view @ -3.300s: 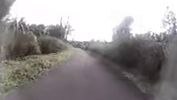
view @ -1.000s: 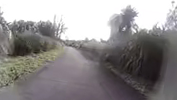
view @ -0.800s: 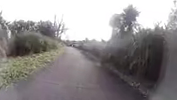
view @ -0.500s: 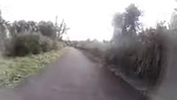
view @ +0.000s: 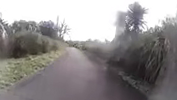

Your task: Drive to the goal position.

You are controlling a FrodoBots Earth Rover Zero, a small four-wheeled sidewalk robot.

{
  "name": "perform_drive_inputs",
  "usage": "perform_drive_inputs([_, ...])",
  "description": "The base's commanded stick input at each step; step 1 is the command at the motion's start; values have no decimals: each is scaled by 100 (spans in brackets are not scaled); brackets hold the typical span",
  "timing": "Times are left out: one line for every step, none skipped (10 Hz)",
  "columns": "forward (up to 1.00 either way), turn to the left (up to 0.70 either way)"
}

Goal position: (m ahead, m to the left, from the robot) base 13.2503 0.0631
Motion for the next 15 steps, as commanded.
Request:
perform_drive_inputs([70, 0])
perform_drive_inputs([70, 0])
perform_drive_inputs([70, 0])
perform_drive_inputs([70, 0])
perform_drive_inputs([70, 0])
perform_drive_inputs([70, 0])
perform_drive_inputs([70, 0])
perform_drive_inputs([70, 0])
perform_drive_inputs([70, 0])
perform_drive_inputs([70, 0])
perform_drive_inputs([70, 0])
perform_drive_inputs([70, 0])
perform_drive_inputs([70, 0])
perform_drive_inputs([70, 0])
perform_drive_inputs([70, 0])
